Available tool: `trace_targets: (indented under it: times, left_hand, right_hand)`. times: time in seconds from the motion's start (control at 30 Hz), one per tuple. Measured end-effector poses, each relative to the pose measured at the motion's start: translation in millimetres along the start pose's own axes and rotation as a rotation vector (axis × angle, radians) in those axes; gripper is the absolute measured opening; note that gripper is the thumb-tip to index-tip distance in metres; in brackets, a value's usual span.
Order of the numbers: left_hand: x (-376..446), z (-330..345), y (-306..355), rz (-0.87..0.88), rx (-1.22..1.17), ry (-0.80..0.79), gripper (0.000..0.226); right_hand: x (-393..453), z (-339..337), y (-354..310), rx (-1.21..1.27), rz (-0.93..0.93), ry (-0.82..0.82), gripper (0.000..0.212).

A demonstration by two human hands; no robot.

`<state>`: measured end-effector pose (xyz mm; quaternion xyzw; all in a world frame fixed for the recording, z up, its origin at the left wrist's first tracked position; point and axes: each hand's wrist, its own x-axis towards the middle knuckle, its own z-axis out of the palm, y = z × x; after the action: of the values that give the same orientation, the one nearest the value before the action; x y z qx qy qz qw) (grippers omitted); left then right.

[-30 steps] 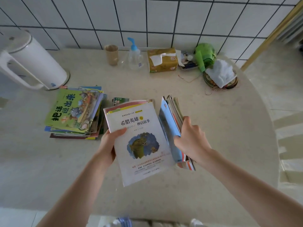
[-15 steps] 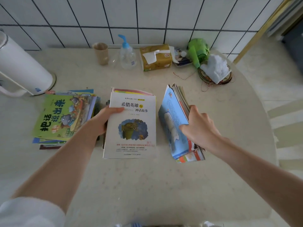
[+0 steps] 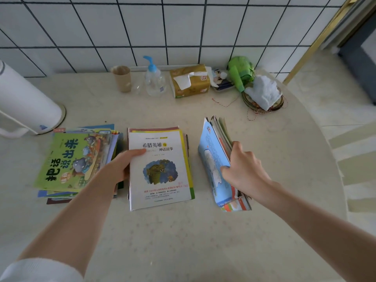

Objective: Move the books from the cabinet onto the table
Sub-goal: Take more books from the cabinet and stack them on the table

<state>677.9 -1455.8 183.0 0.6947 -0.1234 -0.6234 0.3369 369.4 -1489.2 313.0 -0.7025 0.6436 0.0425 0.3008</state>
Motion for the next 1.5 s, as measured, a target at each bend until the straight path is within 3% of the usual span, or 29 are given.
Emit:
trace_targets:
  times: [0.13,0.2,0.27,0.33,0.4,0.47,0.6,0.67,0.73,0.87,1.0,1.2,1.37,1.5]
  left_hand:
    - [-2,26,2,0.180,0.201,0.232,0.041]
    - [-9,42,-7,0.263,0.493,0.401,0.066]
    - [-9,51,-25,0.322,0.765,0.400,0.079]
    - [-7,54,-42,0.347,0.996,0.376,0.076]
    - [-13,60,-46,0.379,1.121,0.430,0.075]
    - [-30,77,-46,0.516,1.178,0.448,0.082]
    - [-80,124,-57,0.889,1.065,0.118,0.096]
    - [-97,141,-67,0.939,1.051,-0.105,0.101]
    - [-100,149,-76,0.919,0.973,-0.216,0.108]
    - [-98,151,-86,0.900,0.855,-0.196,0.122]
    - [-100,153,-86,0.901,0.838,-0.190,0.132]
    - [-97,161,-101,0.979,0.666,-0.125,0.109]
    - [-96,173,-112,0.978,0.566,-0.047,0.111]
    - [-102,190,-114,0.875,0.395,0.139,0.102]
  right_hand:
    - [-2,4,-3,-0.016,-0.015,0.002,0.019]
    - [-5,5,-5,-0.019,-0.014,-0.001,0.020]
    - [-6,6,-6,-0.021,-0.014,-0.009,0.020]
    - [-7,7,-6,-0.025,-0.015,-0.010,0.021]
    - [-7,8,-7,-0.023,-0.009,-0.004,0.021]
    - [-9,9,-7,-0.011,-0.004,-0.008,0.021]
    - [-11,12,-10,0.062,0.019,-0.030,0.021]
    - [-12,14,-11,0.109,0.039,-0.023,0.021]
    - [-13,16,-13,0.154,0.070,-0.008,0.023]
    - [-17,19,-11,0.204,0.113,-0.016,0.032]
    - [-25,23,-1,0.282,0.089,-0.108,0.057]
    - [-56,24,20,0.407,-0.031,-0.110,0.021]
    - [-68,27,26,0.320,-0.112,-0.206,0.059]
    - [-61,31,29,0.355,-0.171,-0.222,0.057]
